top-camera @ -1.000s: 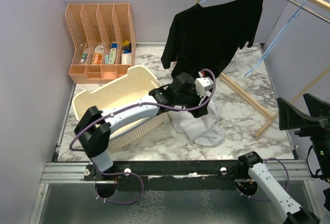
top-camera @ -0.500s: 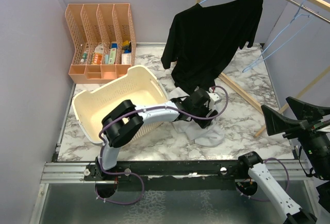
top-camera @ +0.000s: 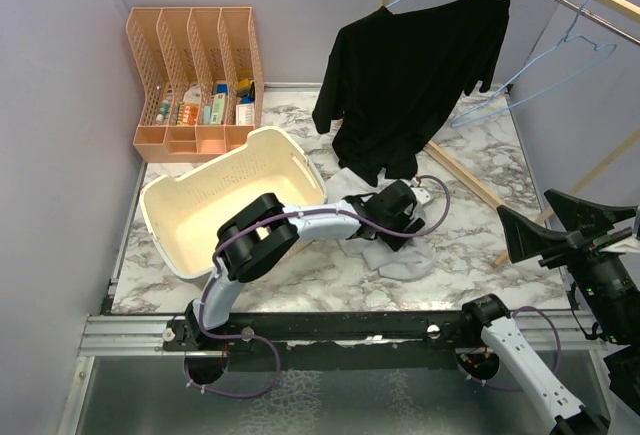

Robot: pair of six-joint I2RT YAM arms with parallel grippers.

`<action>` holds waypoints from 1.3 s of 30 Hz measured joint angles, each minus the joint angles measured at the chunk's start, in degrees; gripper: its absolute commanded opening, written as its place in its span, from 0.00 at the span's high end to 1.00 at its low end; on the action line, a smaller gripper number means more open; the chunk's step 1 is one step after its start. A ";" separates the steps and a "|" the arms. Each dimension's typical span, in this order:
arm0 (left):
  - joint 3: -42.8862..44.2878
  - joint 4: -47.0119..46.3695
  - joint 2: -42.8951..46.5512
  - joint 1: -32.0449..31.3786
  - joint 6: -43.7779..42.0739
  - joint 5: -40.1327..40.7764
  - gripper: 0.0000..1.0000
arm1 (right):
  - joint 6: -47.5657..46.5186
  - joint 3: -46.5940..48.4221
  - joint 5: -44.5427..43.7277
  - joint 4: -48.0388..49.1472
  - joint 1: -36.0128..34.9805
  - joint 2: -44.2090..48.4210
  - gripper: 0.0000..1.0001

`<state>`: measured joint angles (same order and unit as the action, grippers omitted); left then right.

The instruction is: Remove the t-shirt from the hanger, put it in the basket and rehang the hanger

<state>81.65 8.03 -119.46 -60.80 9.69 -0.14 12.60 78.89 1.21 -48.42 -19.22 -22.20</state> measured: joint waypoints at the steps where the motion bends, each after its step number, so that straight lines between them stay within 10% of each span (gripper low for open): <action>1: 0.15 0.00 -0.17 0.07 -0.22 -0.42 0.76 | 0.00 -0.28 0.00 0.07 0.00 0.07 0.00; 3: 0.26 -0.09 -0.35 0.39 -0.50 -1.88 1.00 | 0.00 -0.50 0.00 0.11 0.00 0.26 0.00; 12: -1.18 3.91 2.49 3.93 -0.02 -4.81 1.00 | -0.02 -1.29 1.88 0.50 0.00 0.31 0.00; 24: 10.12 16.06 28.24 13.99 -3.91 3.69 1.00 | -1.79 -6.01 20.31 2.12 0.00 -8.63 0.00; 31: 21.05 17.25 39.67 13.27 -9.11 13.94 1.00 | -1.90 -8.61 25.31 2.75 0.00 -11.61 0.02; 39: 12.87 23.96 50.38 13.49 -10.64 26.97 1.00 | -2.40 -8.61 27.04 4.68 0.00 -14.19 0.02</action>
<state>94.52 31.99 -69.08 -47.31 -0.95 26.83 10.20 70.28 28.25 -43.75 -19.22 -36.38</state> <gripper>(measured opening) 0.063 0.982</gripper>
